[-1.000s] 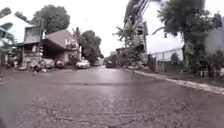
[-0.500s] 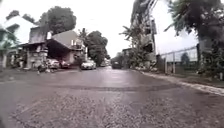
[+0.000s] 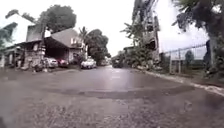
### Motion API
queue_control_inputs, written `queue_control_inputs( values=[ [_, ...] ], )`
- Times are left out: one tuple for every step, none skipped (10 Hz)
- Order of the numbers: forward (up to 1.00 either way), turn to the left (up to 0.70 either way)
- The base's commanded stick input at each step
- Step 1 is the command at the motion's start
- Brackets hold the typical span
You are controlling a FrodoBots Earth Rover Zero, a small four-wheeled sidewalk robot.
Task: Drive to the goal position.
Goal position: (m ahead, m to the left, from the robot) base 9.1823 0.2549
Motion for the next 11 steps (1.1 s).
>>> queue_control_inputs(
  values=[
    [1.0, 0.0],
    [1.0, 0.0],
    [1.0, 0.0],
    [1.0, 0.0],
    [1.0, 0.0],
    [1.0, 0.0],
    [1.0, 0.0],
    [1.0, 0.0],
    [1.0, 0.27],
    [1.0, 0.0],
    [1.0, 0.0]
  ],
)
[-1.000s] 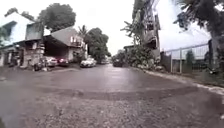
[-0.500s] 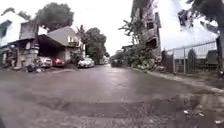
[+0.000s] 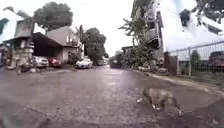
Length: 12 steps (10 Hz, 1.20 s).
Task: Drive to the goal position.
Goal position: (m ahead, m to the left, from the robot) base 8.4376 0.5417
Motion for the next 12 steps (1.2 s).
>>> queue_control_inputs(
  values=[
    [1.0, 0.0],
    [1.0, 0.0],
    [1.0, 0.0],
    [1.0, 0.0],
    [1.0, 0.0],
    [1.0, 0.0],
    [1.0, 0.0],
    [1.0, 0.0],
    [1.0, 0.0],
    [1.0, 0.0],
    [1.0, 0.0],
    [1.0, 0.0]
  ],
)
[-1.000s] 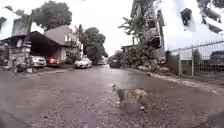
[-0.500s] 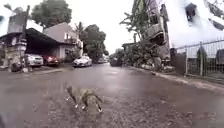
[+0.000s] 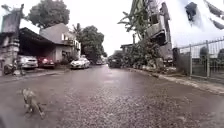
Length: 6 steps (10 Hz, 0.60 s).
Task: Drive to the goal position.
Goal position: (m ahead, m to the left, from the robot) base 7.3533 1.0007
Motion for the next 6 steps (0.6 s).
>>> queue_control_inputs(
  values=[
    [1.0, 0.0],
    [1.0, 0.0],
    [1.0, 0.0],
    [1.0, 0.0],
    [1.0, 0.0],
    [1.0, 0.18]
  ],
)
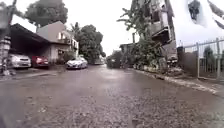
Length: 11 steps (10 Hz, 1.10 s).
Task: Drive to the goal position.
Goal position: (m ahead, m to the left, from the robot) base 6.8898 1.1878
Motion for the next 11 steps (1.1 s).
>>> queue_control_inputs(
  values=[
    [1.0, 0.27],
    [1.0, 0.27],
    [1.0, 0.27],
    [1.0, 0.27],
    [1.0, 0.27],
    [1.0, 0.27],
    [1.0, 0.27],
    [1.0, 0.27],
    [1.0, 0.0],
    [1.0, 0.0],
    [1.0, 0.0]
  ],
)
